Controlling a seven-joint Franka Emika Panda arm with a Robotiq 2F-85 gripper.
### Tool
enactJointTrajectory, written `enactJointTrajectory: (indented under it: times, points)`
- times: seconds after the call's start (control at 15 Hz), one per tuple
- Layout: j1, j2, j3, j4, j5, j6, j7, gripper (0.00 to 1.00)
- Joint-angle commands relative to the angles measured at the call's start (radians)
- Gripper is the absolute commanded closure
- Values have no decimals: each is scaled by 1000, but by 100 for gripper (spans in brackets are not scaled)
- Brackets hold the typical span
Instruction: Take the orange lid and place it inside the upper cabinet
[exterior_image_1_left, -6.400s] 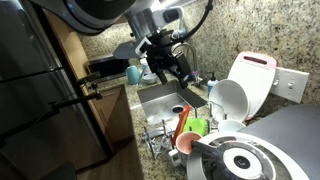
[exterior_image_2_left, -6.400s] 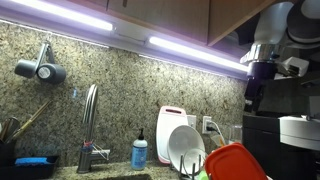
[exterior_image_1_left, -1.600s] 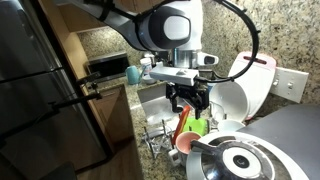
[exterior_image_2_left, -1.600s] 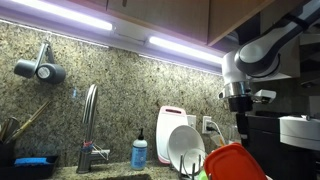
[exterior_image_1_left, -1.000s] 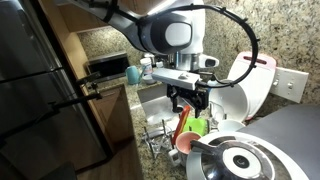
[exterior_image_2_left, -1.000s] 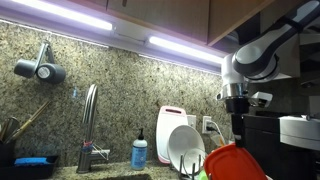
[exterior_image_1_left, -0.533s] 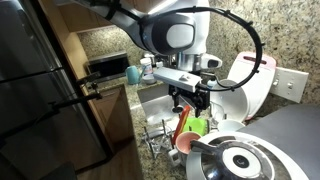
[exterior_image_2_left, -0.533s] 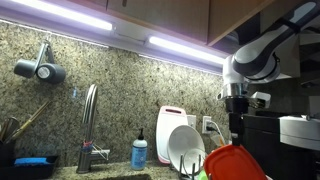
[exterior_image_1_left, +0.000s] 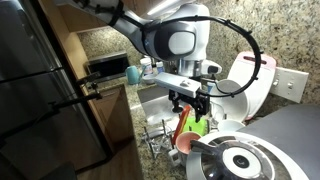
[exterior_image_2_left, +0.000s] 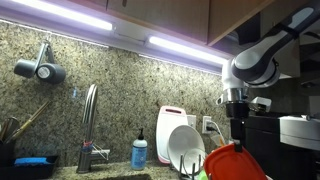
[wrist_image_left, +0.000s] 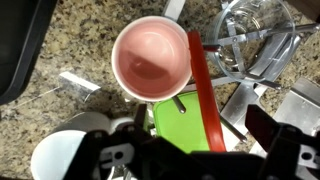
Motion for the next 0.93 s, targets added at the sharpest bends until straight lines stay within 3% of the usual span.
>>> enactJointTrajectory:
  times: [0.0,0.6,0.73,0.87]
  points:
    - [3,19,0,22,-14,15,28,26]
    - [9,8,1,4,-21,57,31,95]
    - [11,1,1,-1,-16,64,40,100]
    - [12,-11,2,-8,-12,69,48,97]
